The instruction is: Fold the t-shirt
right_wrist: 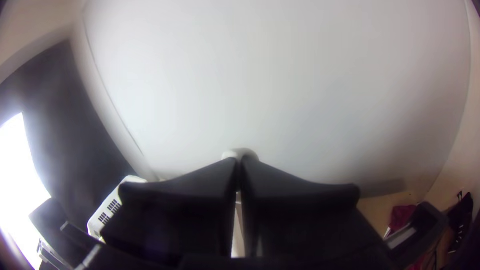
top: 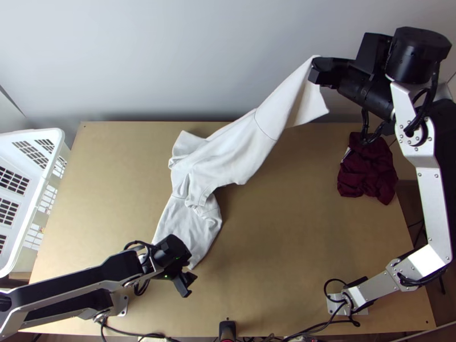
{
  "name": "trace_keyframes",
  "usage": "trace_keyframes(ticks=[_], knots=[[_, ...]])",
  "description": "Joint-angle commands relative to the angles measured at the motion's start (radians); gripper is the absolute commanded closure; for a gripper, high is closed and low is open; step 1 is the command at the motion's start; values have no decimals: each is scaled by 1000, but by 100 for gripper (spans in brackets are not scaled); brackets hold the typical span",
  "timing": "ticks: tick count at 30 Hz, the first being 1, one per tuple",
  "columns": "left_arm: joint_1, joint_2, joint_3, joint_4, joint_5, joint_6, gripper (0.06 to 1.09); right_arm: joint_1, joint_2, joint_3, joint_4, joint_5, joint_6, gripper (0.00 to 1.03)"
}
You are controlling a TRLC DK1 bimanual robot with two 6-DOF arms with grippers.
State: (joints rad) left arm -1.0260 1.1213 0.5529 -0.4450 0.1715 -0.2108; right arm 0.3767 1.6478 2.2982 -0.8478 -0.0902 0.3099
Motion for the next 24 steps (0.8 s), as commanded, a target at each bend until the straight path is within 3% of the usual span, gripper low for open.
trace_keyframes(ticks=[1, 6, 7, 8, 9, 10, 15, 20, 21, 24], knots=[[14, 32, 5, 42, -23, -7, 33, 2, -5, 1, -7, 6, 3, 100], [15, 67, 10, 57, -40, -2, 35, 2, -9, 1, -8, 6, 3, 100], [14, 67, 7, 66, -46, -2, 44, 2, -9, 1, -8, 6, 3, 100], [15, 69, 2, 78, -47, -1, 65, 2, -11, 1, -8, 6, 3, 100], [15, 72, -1, 97, -50, -1, 92, 2, -11, 1, -8, 6, 3, 100], [18, 83, 1, 101, -55, 1, 105, 2, -13, 1, -8, 6, 3, 100], [23, 64, -13, 123, -98, -9, 105, 2, -16, 1, -14, 6, 8, 100], [133, -187, 76, -12, -119, -12, 105, 2, -37, -6, -60, 6, 6, 100], [198, -236, 120, -72, -95, -16, 105, 1, -49, -17, -65, 6, 6, 100], [492, -357, 226, -204, 238, -45, 105, 1, -98, -79, -73, 6, 6, 100]])
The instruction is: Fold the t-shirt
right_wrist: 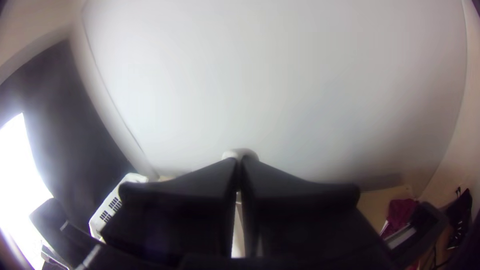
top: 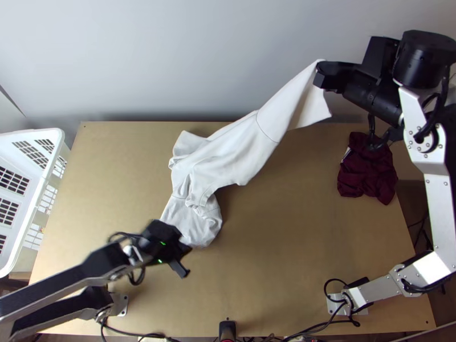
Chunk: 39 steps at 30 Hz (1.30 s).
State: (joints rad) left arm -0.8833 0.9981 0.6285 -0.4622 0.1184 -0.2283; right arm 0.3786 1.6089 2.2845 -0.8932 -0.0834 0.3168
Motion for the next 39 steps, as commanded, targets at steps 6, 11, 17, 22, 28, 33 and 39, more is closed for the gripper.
trace_keyframes(ticks=[6, 11, 17, 22, 28, 33, 39], knots=[[570, -328, 326, -332, 428, -23, 105, 31, -210, -226, -50, -6, 1, 100], [661, -377, 496, -340, 428, -59, 105, 5, -330, -255, -110, -58, 13, 100], [788, -378, 677, -311, 425, -132, 105, -147, -408, -118, -128, -138, 105, 100], [897, -362, 806, -253, 374, -195, 105, -230, -392, 122, -99, -136, 182, 100], [902, -346, 938, -171, 201, -275, 105, -426, -431, 128, 25, -134, 369, 100], [902, -328, 1071, -131, 113, -299, 105, -477, -458, 132, 221, -121, 464, 100], [889, -274, 1263, -96, -29, -275, 105, -488, -458, 116, 257, 11, 455, 100]])
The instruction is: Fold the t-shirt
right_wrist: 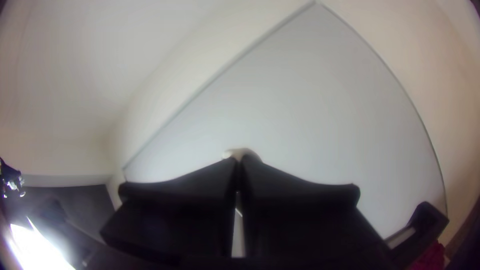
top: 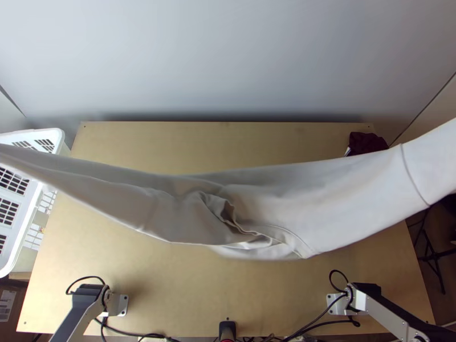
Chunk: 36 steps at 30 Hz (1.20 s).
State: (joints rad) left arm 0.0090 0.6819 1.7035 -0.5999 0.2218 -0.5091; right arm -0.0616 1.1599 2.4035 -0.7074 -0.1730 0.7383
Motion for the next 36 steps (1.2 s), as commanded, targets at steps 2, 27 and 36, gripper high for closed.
trace_keyframes(ticks=[2, 27, 36], knots=[[-9, 44, 214, 55, -170, 21, 105, -49, -12, -20, 82, 159, 4, 100], [94, -5, -604, 324, -183, 129, 105, 51, -40, -1136, 506, 75, -205, 100], [106, 288, -792, 690, -185, 119, 105, 68, 231, -1205, 844, 124, -249, 100]])
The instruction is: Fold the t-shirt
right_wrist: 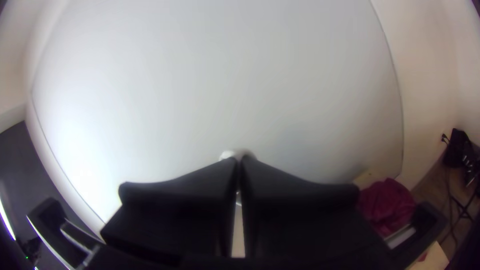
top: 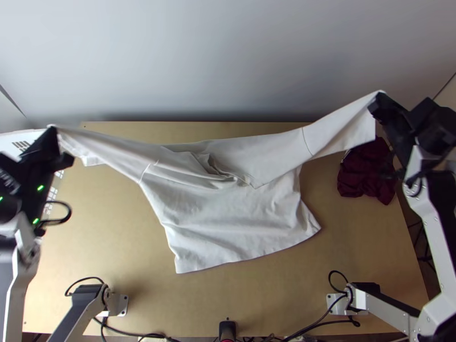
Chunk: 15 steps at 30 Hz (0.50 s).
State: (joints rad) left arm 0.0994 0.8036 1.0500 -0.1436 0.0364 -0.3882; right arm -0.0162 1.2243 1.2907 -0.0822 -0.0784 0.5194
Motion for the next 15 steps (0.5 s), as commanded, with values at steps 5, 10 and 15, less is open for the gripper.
trace_keyframes(ticks=[5, 10, 15], knots=[[-15, 404, -120, 406, -38, -6, 105, 96, 337, -60, 341, 101, -88, 100], [-47, 640, -38, 435, -50, 3, 105, 136, 448, -1, 364, 140, -98, 100], [-118, 671, -36, 388, -38, 69, 19, 154, 443, 2, 364, 149, -96, 100]])
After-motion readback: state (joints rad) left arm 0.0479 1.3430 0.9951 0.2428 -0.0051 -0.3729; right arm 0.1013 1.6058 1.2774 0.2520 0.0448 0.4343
